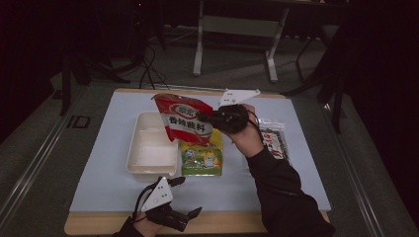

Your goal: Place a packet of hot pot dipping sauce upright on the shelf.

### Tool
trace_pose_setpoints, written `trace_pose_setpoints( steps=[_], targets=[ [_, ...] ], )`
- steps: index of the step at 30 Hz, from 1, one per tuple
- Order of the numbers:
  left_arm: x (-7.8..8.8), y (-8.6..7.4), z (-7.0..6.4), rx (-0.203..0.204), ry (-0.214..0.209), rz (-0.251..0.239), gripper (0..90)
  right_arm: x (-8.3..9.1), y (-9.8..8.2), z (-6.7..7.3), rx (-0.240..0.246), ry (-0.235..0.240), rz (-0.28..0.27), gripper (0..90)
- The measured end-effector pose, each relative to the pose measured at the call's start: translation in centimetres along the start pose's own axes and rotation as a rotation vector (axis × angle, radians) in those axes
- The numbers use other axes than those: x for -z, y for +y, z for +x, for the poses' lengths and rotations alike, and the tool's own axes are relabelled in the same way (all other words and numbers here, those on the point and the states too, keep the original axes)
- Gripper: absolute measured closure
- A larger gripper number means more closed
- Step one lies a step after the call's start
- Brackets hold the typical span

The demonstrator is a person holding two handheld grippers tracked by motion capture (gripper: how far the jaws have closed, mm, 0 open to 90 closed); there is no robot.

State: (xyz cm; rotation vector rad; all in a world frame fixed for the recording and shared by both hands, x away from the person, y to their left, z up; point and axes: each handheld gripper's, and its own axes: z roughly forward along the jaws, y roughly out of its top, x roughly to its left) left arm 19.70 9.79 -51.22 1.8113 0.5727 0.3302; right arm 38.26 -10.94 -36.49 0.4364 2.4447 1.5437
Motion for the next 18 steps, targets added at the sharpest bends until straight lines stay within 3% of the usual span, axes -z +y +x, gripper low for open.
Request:
trace_pose_setpoints(
  steps=[11,18],
  targets=[
    [0.2,-0.1,0.2,0.013,0.006,-0.011,1.4,-4.5,1.3,-1.3,-0.007,0.008,-0.005,90.0],
    [0.2,-0.2,0.3,0.011,0.004,-0.003,1.4,-6.3,1.7,-2.2,-0.019,0.014,-0.03,90.0]
  ],
)
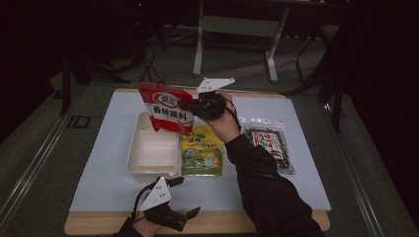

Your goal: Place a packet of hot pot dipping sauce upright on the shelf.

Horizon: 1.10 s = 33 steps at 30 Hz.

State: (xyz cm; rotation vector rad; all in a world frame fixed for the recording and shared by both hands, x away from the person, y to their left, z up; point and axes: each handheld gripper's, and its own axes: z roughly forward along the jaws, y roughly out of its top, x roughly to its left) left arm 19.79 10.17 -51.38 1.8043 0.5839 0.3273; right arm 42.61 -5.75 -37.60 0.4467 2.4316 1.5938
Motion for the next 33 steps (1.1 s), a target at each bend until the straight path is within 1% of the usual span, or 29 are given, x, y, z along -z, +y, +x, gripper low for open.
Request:
trace_pose_setpoints(
  steps=[1,2,3,4,5,8,9,10,11,12,13,14,17,18,21,22,27,28,33],
  targets=[
    [0.0,0.0,0.0,0.008,-0.007,-0.002,1.4,-0.5,0.0,-0.2,0.002,0.009,-0.01,90.0],
    [0.0,0.0,0.0,0.008,-0.007,-0.002,1.4,-0.5,0.0,-0.2,0.002,0.009,-0.01,90.0],
    [0.1,0.0,0.0,0.009,-0.004,-0.001,1.4,-1.2,0.0,-0.5,0.0,0.019,-0.01,90.0],
    [0.1,0.0,0.0,0.006,-0.001,-0.001,1.4,-1.2,0.0,-0.5,0.0,0.019,-0.01,90.0],
    [0.1,0.0,0.0,0.009,-0.002,-0.004,1.4,-1.8,0.0,-0.6,0.001,0.02,-0.009,90.0],
    [0.2,-0.1,0.1,0.009,0.001,-0.004,1.4,-2.5,-0.1,-0.8,0.006,0.017,-0.011,90.0],
    [0.2,-0.1,0.1,0.016,0.002,-0.008,1.4,-3.2,-0.3,-1.0,-0.002,0.021,-0.013,90.0],
    [0.2,-0.1,0.1,0.016,0.002,-0.008,1.4,-3.2,-0.3,-1.0,-0.002,0.021,-0.013,90.0],
    [0.2,-0.1,0.1,0.018,0.001,-0.009,1.4,-3.9,-0.4,-1.2,0.002,0.019,-0.013,90.0],
    [0.2,-0.1,0.1,0.015,0.003,-0.008,1.4,-3.9,-0.4,-1.2,0.002,0.019,-0.013,90.0],
    [0.3,-0.1,0.1,0.016,-0.001,-0.01,1.4,-4.6,-0.5,-1.3,0.0,0.026,-0.014,90.0],
    [0.3,-0.1,0.1,0.016,-0.001,-0.01,1.4,-4.6,-0.5,-1.3,0.0,0.026,-0.014,90.0],
    [0.3,-0.2,0.2,0.017,-0.002,-0.008,1.4,-5.8,-0.7,-1.5,0.0,0.032,-0.008,90.0],
    [0.3,-0.2,0.2,0.017,-0.002,-0.008,1.4,-5.8,-0.7,-1.5,0.0,0.032,-0.008,90.0],
    [0.3,-0.2,0.1,0.016,-0.003,-0.007,1.5,-6.8,-1.0,-1.6,0.009,0.026,0.0,90.0],
    [0.3,-0.2,0.1,0.016,-0.003,-0.007,1.4,-6.8,-1.0,-1.6,0.009,0.026,0.0,90.0],
    [0.4,-0.3,0.1,0.02,-0.004,-0.005,1.4,-7.9,-1.9,-1.6,0.003,0.03,0.012,90.0],
    [0.4,-0.3,0.1,0.013,-0.002,-0.005,1.5,-8.1,-2.1,-1.6,-0.005,0.032,0.013,90.0],
    [0.3,-0.3,0.1,0.012,-0.005,-0.004,1.4,-8.3,-2.3,-1.5,-0.019,0.033,0.005,90.0]
  ],
)
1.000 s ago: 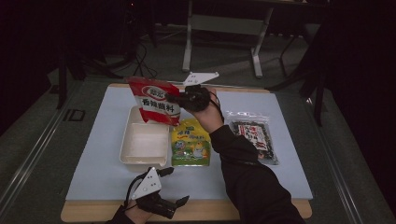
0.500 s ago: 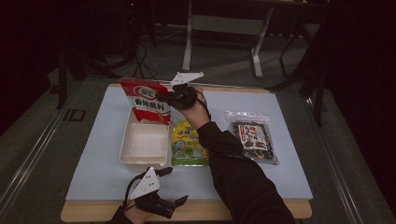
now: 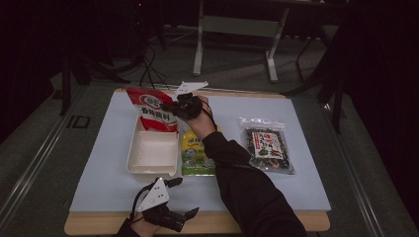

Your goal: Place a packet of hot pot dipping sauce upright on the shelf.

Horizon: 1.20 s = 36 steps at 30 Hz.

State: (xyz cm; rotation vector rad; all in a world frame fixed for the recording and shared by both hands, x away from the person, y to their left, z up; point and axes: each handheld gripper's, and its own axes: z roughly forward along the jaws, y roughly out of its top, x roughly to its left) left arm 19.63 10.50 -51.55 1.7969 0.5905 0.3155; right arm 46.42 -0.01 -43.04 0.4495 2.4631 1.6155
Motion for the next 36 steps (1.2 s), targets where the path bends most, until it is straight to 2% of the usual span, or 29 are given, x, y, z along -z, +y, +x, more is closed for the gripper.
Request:
trace_pose_setpoints(
  steps=[1,4,7,8,10,18,26,31,36],
  targets=[
    [0.0,0.0,0.0,-0.001,0.002,0.001,1.4,-0.2,-0.2,-0.1,-0.017,0.005,0.006,90.0],
    [0.0,0.0,-0.1,-0.005,0.0,0.004,1.4,-0.4,-0.3,-0.1,-0.02,0.006,0.01,90.0],
    [-0.1,-0.1,0.0,-0.006,-0.001,0.007,1.4,-0.6,-0.8,-0.2,-0.028,0.015,0.045,88.4],
    [-0.1,-0.1,0.0,-0.006,0.0,0.008,1.4,-0.5,-0.8,-0.2,-0.016,0.006,0.05,86.2],
    [-0.1,-0.1,0.0,-0.005,-0.002,0.006,1.4,-0.2,-0.8,-0.3,-0.025,0.007,0.054,80.4],
    [-0.3,-0.1,-0.1,-0.012,-0.001,0.013,1.4,0.9,-0.8,0.0,-0.007,-0.031,0.084,67.7],
    [-0.5,-0.1,-0.2,-0.02,0.0,0.018,1.4,3.0,-1.8,0.1,-0.021,-0.057,0.079,63.6],
    [-0.6,-0.2,-0.2,-0.022,-0.001,0.023,1.4,4.5,-2.8,0.1,-0.013,-0.071,0.102,62.9],
    [-0.7,-0.3,-0.3,-0.023,-0.004,0.028,1.4,6.2,-3.7,-0.2,-0.029,-0.088,0.111,63.0]
  ],
)
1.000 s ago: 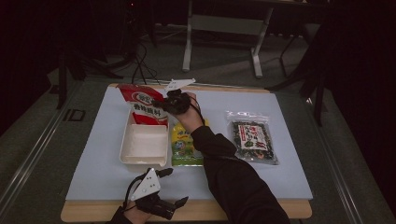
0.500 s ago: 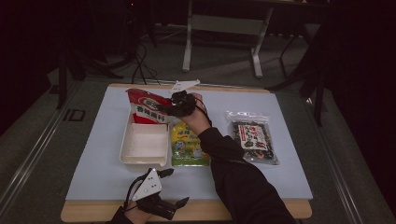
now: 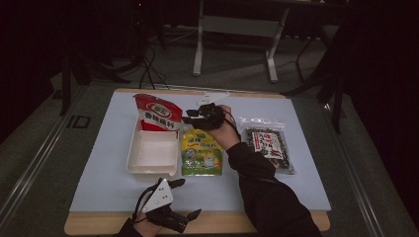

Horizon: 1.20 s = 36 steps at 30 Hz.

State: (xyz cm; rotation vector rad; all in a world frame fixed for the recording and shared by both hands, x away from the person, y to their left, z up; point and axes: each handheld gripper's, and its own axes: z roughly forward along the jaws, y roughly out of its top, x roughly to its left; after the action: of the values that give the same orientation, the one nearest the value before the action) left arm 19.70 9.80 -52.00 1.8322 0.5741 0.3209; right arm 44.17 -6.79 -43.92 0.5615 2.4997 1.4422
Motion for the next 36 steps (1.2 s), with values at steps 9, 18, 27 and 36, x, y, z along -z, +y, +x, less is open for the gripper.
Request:
trace_pose_setpoints(
  steps=[9,18,27,36],
  targets=[
    [-0.2,0.0,0.0,-0.002,-0.009,-0.001,1.4,4.5,-1.7,-1.4,-0.022,-0.049,-0.003,67.2],
    [-0.4,-0.1,0.0,-0.002,-0.004,0.005,1.5,9.8,-4.5,-3.0,-0.041,-0.13,-0.002,68.8],
    [-0.5,-0.1,0.0,0.001,-0.007,0.003,1.4,14.5,-8.5,-5.4,-0.095,-0.227,0.016,82.0],
    [-0.8,-0.3,0.1,0.002,-0.009,0.012,1.5,18.1,-12.7,-8.6,-0.158,-0.35,0.078,90.0]
  ],
)
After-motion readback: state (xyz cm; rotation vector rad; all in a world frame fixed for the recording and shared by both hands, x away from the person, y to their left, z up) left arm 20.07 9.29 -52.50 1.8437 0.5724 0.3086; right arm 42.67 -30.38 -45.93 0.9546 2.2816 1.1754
